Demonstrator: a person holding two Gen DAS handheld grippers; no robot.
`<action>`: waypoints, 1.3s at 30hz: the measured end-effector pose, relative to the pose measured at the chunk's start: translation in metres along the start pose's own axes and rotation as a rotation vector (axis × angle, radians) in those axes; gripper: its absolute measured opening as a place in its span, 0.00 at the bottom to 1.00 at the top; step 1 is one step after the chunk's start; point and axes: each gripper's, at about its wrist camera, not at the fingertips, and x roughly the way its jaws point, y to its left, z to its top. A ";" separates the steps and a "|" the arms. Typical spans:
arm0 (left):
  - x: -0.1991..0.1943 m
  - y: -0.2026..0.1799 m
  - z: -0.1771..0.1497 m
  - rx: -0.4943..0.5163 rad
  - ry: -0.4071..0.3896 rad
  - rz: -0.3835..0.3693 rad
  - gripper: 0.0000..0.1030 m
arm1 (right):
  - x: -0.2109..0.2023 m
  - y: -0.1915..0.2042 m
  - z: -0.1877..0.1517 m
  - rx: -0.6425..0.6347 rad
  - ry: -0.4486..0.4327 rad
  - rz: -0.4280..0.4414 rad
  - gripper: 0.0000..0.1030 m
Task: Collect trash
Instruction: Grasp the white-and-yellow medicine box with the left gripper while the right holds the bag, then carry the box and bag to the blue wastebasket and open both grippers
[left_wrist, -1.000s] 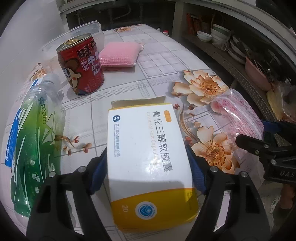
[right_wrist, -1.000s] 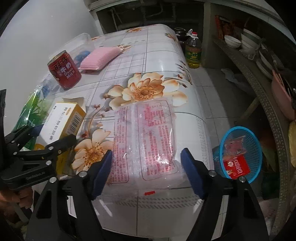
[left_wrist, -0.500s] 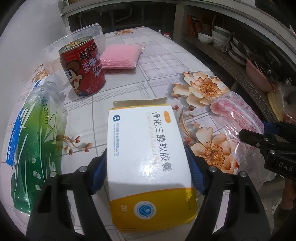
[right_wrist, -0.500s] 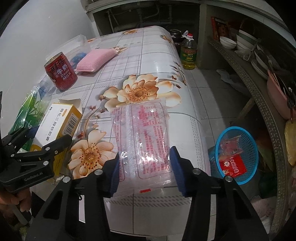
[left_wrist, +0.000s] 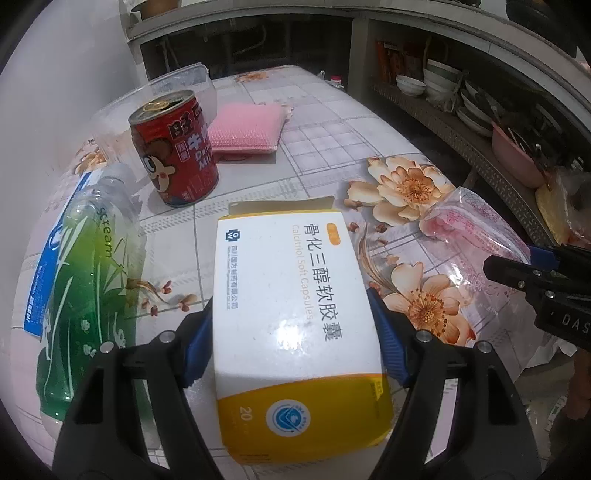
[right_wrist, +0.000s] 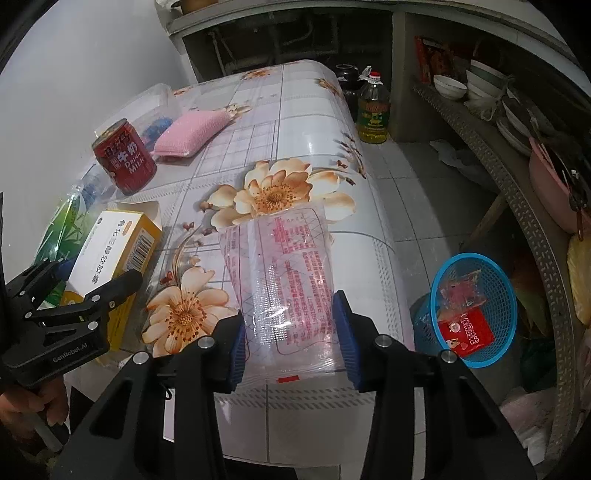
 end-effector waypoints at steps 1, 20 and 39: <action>-0.001 0.000 0.000 0.000 -0.001 0.000 0.68 | -0.001 0.000 0.000 0.002 -0.002 0.001 0.40; -0.023 -0.002 0.002 -0.006 -0.052 0.008 0.68 | -0.020 -0.003 0.003 0.021 -0.061 0.020 0.39; -0.056 -0.043 0.016 0.071 -0.121 -0.073 0.68 | -0.060 -0.053 -0.015 0.175 -0.162 0.017 0.39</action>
